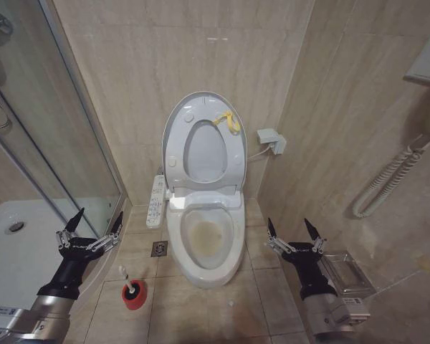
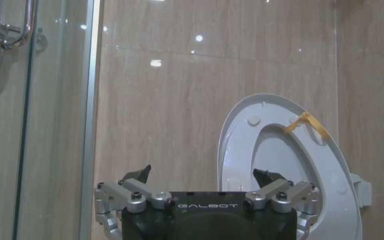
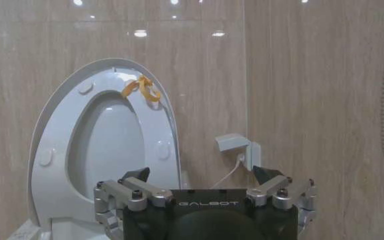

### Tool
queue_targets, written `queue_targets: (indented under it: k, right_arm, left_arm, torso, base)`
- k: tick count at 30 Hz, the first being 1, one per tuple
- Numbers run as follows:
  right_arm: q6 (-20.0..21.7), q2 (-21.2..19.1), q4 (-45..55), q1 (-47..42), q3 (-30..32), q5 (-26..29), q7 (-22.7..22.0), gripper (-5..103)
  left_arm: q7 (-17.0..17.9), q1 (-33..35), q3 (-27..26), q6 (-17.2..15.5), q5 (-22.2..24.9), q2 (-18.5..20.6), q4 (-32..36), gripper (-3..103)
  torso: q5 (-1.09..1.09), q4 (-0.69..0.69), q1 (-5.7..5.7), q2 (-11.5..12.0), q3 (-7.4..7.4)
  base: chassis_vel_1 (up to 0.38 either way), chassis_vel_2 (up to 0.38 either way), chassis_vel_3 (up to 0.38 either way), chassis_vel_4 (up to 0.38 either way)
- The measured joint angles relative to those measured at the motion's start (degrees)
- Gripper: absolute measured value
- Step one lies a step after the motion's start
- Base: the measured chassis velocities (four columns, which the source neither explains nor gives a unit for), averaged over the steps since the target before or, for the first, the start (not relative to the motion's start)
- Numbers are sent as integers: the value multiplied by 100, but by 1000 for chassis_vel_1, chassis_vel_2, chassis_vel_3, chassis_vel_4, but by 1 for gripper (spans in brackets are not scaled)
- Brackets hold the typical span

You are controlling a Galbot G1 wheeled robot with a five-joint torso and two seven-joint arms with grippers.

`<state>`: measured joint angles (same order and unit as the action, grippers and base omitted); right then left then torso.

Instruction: Open the toilet lid, clean the toilet bowl with a toilet brush, close the toilet lid, and flush.

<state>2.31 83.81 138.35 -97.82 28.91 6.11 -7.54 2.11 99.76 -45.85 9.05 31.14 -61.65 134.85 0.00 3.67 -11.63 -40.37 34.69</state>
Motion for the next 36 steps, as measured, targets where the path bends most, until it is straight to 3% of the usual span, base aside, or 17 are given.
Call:
queue_targets:
  k: [29, 36]
  right_arm:
    - [0, -8, -18, 30, 0, 0, 0, 100]
    - [93, -302, -783, 922, -37, 81, -30, 100]
  left_arm:
    - [-5, -1, 3, 18, -1, -11, -20, 100]
    - [-7, 0, 3, 20, -1, -12, -21, 100]
  torso:
    - [0, 0, 0, 0, 0]
    - [1, -1, 0, 0, 0]
  base:
    - [0, 0, 0, 0]
    - [0, 0, 0, 0]
